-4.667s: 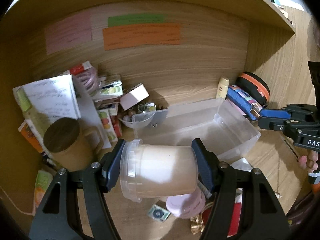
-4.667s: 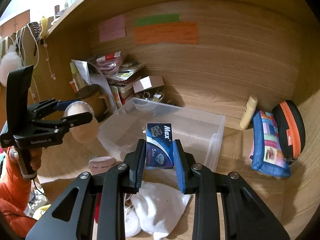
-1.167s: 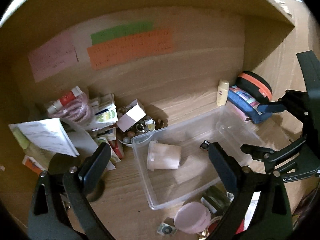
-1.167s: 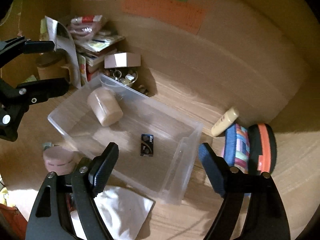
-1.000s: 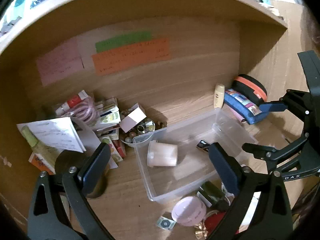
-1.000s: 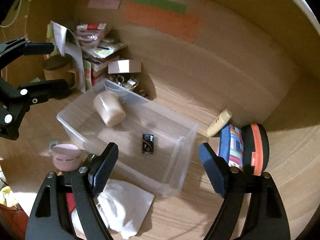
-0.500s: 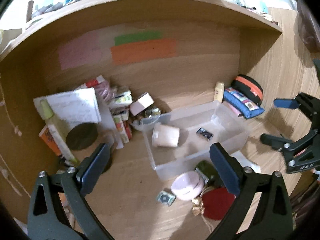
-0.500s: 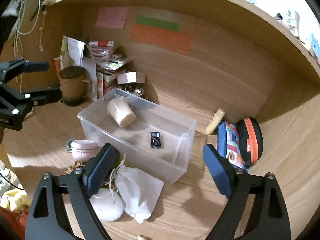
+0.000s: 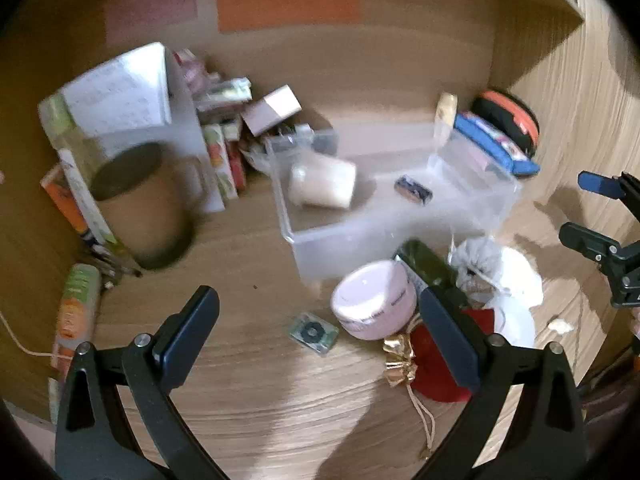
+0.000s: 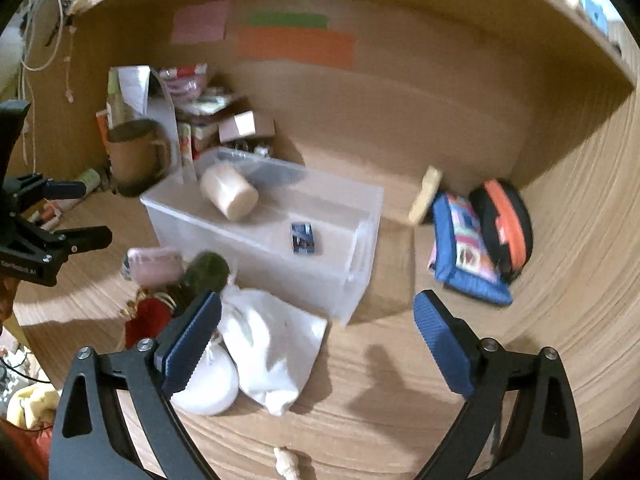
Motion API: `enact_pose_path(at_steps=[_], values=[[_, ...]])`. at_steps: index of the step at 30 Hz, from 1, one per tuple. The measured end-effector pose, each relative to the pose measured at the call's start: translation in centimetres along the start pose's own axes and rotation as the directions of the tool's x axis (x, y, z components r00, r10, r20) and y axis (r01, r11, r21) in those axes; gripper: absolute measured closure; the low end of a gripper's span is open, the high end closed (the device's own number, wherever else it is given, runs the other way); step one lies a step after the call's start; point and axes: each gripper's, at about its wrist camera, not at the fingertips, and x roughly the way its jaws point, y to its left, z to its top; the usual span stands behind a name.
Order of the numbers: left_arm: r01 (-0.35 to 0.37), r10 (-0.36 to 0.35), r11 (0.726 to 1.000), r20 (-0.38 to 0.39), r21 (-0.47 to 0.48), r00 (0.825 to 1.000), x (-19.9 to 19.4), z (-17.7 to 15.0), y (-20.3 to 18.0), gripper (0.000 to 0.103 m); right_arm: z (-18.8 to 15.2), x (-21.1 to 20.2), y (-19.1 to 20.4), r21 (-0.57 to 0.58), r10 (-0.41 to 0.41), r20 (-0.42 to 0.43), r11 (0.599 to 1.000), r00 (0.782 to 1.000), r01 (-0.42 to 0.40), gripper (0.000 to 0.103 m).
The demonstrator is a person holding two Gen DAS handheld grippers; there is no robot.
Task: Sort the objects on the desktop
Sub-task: 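Withdraw both grippers from the clear box back toward the clutter, then grasp the pink round compact with the left gripper while the right gripper grasps the white pouch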
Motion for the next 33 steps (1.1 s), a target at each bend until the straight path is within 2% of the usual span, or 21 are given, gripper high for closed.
enact_pose_path(at_steps=[10,15,19,27,33], values=[[0.04,-0.035,0.998,-0.089,0.046,0.995,4.1,-0.6,-2.3,0.002,-1.6,5.3,0.3,-0.012,0.103,-0.117,0.994,0.988,-0.105,0.007],[0.061,-0.057,0.998,-0.121,0.03,0.991,5.5,-0.4,-2.2,0.002,-1.6,7.7,0.1,0.021,0.185,-0.17,0.983,0.968,-0.184,0.007],[0.083,-0.08,0.996,-0.149,0.019,0.986,6.5,-0.3,-2.1,0.002,-1.6,9.3,-0.2,0.043,0.253,-0.228,0.967,0.94,-0.25,0.007],[0.13,-0.123,0.991,-0.162,0.032,0.979,7.2,-0.4,-2.1,0.002,-1.6,11.0,0.6,0.013,0.283,-0.299,0.956,0.912,-0.292,0.007],[0.14,-0.132,0.989,-0.159,0.042,0.978,7.5,-0.7,-2.0,0.002,-1.5,11.6,1.7,-0.034,0.263,-0.308,0.957,0.914,-0.287,0.008]])
